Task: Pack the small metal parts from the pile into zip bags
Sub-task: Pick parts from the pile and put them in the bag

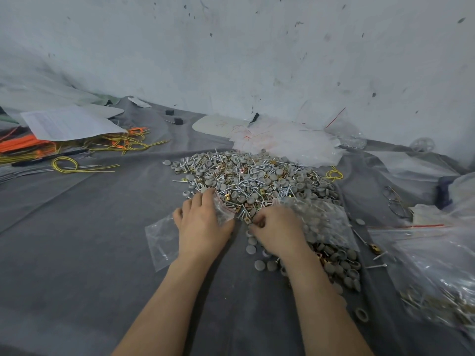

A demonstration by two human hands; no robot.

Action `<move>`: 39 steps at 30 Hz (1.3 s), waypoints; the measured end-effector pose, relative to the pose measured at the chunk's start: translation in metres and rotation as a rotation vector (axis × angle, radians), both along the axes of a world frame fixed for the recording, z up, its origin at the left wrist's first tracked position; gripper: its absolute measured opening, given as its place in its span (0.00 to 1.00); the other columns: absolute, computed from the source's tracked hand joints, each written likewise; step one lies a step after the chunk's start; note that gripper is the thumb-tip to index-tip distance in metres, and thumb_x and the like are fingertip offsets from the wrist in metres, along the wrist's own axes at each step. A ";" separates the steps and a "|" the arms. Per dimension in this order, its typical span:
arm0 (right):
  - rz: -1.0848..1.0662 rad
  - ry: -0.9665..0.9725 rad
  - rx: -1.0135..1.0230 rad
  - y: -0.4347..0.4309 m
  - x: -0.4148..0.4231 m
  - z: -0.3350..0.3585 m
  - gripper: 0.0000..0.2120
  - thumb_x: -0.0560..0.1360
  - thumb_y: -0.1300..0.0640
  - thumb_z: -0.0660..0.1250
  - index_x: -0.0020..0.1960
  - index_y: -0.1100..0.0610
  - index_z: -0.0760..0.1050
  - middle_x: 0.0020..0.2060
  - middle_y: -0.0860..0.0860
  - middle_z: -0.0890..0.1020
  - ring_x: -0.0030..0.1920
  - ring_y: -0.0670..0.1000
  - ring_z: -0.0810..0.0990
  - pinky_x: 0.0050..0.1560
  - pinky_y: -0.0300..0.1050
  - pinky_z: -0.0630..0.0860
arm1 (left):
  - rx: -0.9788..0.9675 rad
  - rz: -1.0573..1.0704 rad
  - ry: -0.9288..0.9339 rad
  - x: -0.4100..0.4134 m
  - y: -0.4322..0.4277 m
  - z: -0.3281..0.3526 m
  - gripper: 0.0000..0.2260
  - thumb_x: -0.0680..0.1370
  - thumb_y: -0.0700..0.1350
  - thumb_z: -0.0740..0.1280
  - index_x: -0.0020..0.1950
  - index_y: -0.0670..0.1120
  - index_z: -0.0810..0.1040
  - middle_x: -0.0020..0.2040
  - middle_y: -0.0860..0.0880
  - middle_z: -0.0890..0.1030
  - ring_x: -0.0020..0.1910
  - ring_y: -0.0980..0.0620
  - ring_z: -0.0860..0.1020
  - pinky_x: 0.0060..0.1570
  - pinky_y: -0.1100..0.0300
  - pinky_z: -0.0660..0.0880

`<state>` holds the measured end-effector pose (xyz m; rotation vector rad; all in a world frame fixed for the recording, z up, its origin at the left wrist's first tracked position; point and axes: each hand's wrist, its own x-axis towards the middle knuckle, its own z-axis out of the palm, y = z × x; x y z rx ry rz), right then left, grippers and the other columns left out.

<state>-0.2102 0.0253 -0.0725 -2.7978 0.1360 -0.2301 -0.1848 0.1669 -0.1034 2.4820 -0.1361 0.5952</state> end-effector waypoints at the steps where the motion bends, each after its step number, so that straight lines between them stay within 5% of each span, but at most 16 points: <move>1: -0.018 0.015 -0.094 0.005 0.001 -0.002 0.09 0.77 0.52 0.66 0.54 0.53 0.80 0.52 0.53 0.80 0.57 0.56 0.75 0.60 0.53 0.73 | -0.002 0.000 0.002 0.000 0.000 0.000 0.29 0.73 0.54 0.68 0.72 0.49 0.64 0.66 0.50 0.71 0.66 0.46 0.66 0.61 0.54 0.54; 5: -0.067 -0.042 -0.126 0.013 0.004 -0.008 0.09 0.79 0.52 0.61 0.52 0.54 0.78 0.51 0.53 0.79 0.57 0.57 0.75 0.59 0.53 0.71 | 0.005 0.004 0.021 0.000 0.000 0.000 0.29 0.74 0.54 0.68 0.72 0.49 0.64 0.66 0.50 0.71 0.66 0.46 0.66 0.62 0.53 0.55; 12: -0.025 -0.471 0.406 0.016 0.009 -0.005 0.10 0.79 0.54 0.62 0.49 0.57 0.81 0.42 0.50 0.80 0.43 0.49 0.76 0.42 0.41 0.69 | 0.008 -0.056 0.010 -0.003 -0.003 0.001 0.29 0.73 0.53 0.67 0.72 0.49 0.64 0.67 0.51 0.71 0.67 0.47 0.66 0.63 0.52 0.56; 18: 0.189 -0.260 0.581 0.024 0.012 -0.007 0.13 0.80 0.53 0.60 0.51 0.56 0.82 0.43 0.47 0.80 0.48 0.47 0.76 0.48 0.40 0.70 | -0.007 -0.060 -0.019 -0.002 -0.003 0.000 0.28 0.73 0.53 0.67 0.72 0.48 0.65 0.67 0.49 0.72 0.66 0.46 0.67 0.62 0.52 0.56; 23: 0.111 -0.344 0.412 0.011 0.006 -0.004 0.07 0.77 0.55 0.66 0.50 0.55 0.81 0.37 0.42 0.77 0.38 0.40 0.75 0.41 0.33 0.70 | -0.041 0.078 -0.013 0.002 0.003 0.001 0.30 0.72 0.53 0.69 0.72 0.47 0.66 0.66 0.47 0.73 0.66 0.44 0.68 0.62 0.51 0.57; 26: 0.181 -0.114 0.191 0.019 0.000 -0.009 0.09 0.72 0.48 0.70 0.48 0.51 0.80 0.42 0.45 0.81 0.46 0.47 0.79 0.52 0.46 0.74 | -0.068 0.098 0.002 0.002 0.004 0.002 0.31 0.72 0.53 0.69 0.72 0.47 0.65 0.67 0.46 0.72 0.67 0.43 0.67 0.63 0.50 0.56; 29: 0.156 -0.093 -0.037 0.033 -0.004 -0.013 0.12 0.72 0.46 0.68 0.50 0.52 0.76 0.49 0.50 0.81 0.54 0.54 0.76 0.56 0.49 0.68 | -0.092 0.093 0.013 0.002 0.005 0.002 0.31 0.72 0.53 0.69 0.73 0.47 0.64 0.68 0.46 0.71 0.67 0.43 0.66 0.64 0.50 0.56; 39: 0.104 -0.066 -0.040 0.038 -0.001 -0.017 0.10 0.77 0.57 0.63 0.58 0.56 0.71 0.56 0.54 0.76 0.59 0.57 0.72 0.58 0.50 0.66 | -0.140 0.094 0.003 0.002 0.005 0.003 0.30 0.72 0.52 0.69 0.72 0.47 0.66 0.67 0.46 0.72 0.67 0.44 0.66 0.64 0.52 0.55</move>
